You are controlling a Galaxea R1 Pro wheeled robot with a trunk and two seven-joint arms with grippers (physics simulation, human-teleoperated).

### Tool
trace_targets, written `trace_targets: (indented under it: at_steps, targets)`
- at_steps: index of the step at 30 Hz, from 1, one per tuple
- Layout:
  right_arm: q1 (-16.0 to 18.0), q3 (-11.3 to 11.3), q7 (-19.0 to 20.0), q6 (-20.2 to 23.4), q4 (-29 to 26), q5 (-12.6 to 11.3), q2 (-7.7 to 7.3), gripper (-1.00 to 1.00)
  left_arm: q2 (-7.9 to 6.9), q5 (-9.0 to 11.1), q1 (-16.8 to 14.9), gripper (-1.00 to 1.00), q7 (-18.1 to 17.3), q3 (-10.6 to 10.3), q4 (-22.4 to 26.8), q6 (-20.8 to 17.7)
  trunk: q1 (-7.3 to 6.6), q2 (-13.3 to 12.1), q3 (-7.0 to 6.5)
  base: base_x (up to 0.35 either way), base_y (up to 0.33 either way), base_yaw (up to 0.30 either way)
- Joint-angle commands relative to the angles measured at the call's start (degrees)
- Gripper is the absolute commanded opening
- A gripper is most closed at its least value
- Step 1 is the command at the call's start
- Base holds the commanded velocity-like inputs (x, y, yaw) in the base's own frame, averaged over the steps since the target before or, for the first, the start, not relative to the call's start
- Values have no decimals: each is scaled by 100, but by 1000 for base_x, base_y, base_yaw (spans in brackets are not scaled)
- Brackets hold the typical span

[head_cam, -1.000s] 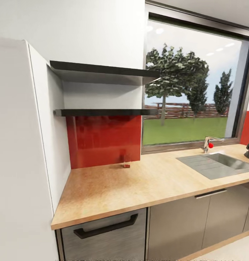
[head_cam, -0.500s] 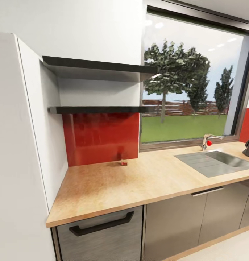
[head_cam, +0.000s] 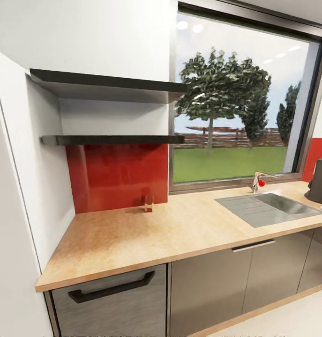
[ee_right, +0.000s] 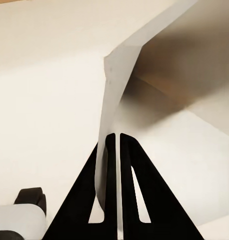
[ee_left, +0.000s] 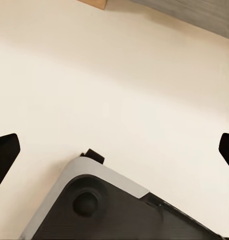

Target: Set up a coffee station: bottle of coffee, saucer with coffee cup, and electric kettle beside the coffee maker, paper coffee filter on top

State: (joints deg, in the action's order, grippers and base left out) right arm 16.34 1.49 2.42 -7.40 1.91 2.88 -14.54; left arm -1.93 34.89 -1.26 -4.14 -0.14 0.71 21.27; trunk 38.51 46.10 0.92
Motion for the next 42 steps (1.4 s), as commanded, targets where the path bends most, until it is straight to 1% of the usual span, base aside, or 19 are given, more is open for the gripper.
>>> trace_targets:
  at_steps: [1,12,15,21,42]
  targets:
    - [9,18,21,-38,20,15,-3,-100,-1,53,-6,100,-43,-3,-9,17,1,8,19,0,-292,0]
    - [9,18,21,-63,19,10,-72,-100,-1,53,-6,100,-43,-3,-9,17,1,8,119,0,-297,0]
    - [9,18,21,-163,20,9,-74,-100,-1,53,-6,100,-43,-3,-9,17,1,8,128,0,-326,0]
    - [9,18,21,-188,20,10,-76,-100,-1,53,-6,100,-43,-3,-9,16,1,8,137,0,-329,15]
    - [9,18,-5,-190,16,11,-97,-100,-1,53,-6,100,-43,-3,-9,15,1,8,293,0,-330,145]
